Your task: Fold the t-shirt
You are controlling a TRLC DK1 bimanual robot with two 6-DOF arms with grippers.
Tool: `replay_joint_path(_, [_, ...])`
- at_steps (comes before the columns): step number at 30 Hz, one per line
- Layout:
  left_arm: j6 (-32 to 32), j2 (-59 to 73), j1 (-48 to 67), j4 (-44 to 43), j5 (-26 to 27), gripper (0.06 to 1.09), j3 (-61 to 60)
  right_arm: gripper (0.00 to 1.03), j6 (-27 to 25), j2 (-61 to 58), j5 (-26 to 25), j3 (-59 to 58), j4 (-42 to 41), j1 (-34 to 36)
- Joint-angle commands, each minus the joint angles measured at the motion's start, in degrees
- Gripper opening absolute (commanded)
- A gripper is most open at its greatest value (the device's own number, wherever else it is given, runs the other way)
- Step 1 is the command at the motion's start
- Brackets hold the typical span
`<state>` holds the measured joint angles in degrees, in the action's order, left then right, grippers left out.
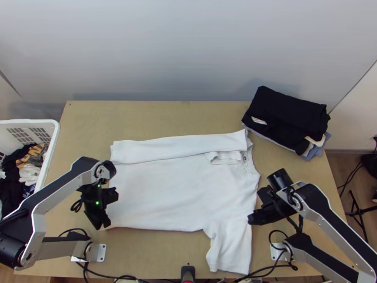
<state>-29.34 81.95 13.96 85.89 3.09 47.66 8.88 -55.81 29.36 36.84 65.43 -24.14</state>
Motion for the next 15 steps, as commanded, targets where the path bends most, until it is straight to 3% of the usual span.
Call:
replay_joint_path(1, [-0.6,-2.3,-1.9,0.7,-0.5,0.09,0.9,0.03,-1.6,0.6,0.0,4.6,2.4,2.9])
replay_joint_path(15, [-3.4,-3.9,-11.0,-0.1,1.0,0.09,7.2,0.03,-4.9,0.0,0.0,11.8,4.4,6.4])
